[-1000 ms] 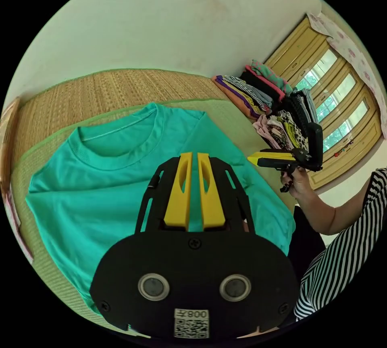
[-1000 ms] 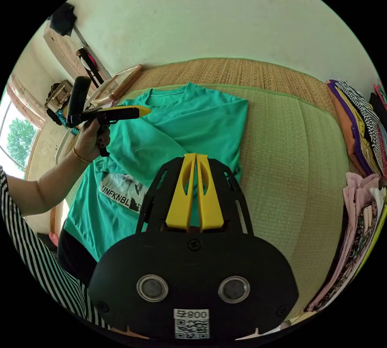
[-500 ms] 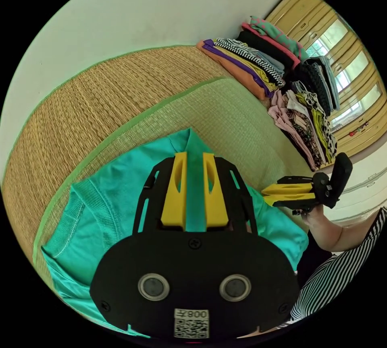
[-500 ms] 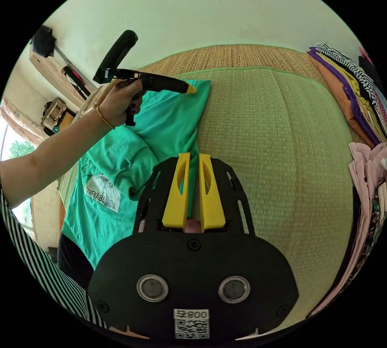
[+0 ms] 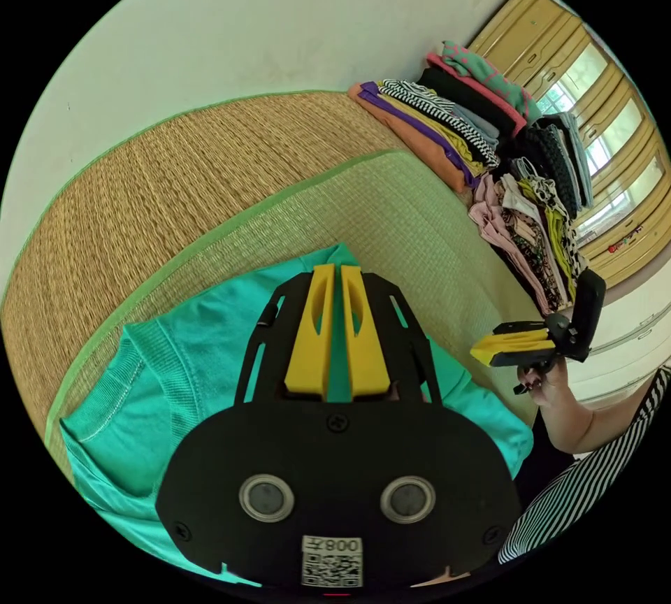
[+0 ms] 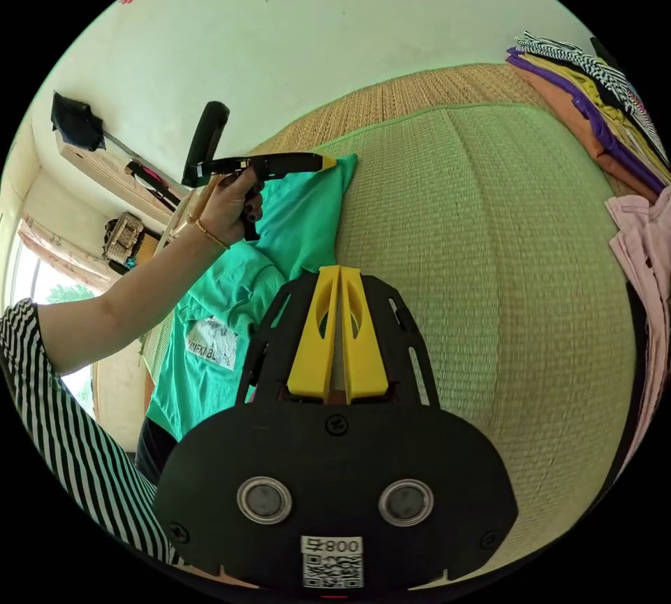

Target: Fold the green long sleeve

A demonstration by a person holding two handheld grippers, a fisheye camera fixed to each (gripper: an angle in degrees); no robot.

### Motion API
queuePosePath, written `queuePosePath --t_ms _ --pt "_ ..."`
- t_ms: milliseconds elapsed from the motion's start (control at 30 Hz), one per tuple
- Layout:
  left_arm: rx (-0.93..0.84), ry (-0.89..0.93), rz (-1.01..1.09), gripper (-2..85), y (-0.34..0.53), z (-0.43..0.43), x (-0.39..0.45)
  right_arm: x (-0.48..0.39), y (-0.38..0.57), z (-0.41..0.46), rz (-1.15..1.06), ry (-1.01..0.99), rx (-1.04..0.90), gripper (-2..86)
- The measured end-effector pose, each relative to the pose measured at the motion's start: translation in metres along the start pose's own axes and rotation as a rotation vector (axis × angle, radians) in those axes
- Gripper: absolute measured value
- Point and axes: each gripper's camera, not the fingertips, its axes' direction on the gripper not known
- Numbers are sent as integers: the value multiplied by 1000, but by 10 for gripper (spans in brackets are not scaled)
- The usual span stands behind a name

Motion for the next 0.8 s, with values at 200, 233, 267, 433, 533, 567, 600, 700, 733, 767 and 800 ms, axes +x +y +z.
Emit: queuePosePath --t_ms 200,233,267,433,533,567,600,700,733,767,800 --pt "97 30 -8 11 20 -7 -8 -15 -22 3 -140 -25 3 1" --pt "20 18 -14 10 21 5 -11 -18 -30 15 -171 -4 -44 1" --pt "-29 21 -19 8 24 14 -13 -19 -37 28 -191 45 -113 1" --pt "53 169 36 4 60 1 5 -17 -49 17 -204 111 -68 0" --pt "10 210 92 2 85 12 26 -9 -72 20 -199 97 -44 0" --pt "-45 242 114 2 91 23 32 -4 -85 28 -189 88 -53 0" --pt "-73 256 127 2 94 29 35 -1 -92 33 -186 79 -67 0" --pt "-125 218 134 1 110 50 42 9 -124 63 -183 80 -154 0" --pt "-126 212 139 1 115 51 41 13 -133 73 -191 77 -190 0" --pt "-127 214 136 1 120 53 40 17 -140 74 -177 40 -195 0" --pt "-129 218 131 1 123 53 39 17 -142 75 -176 32 -205 0"
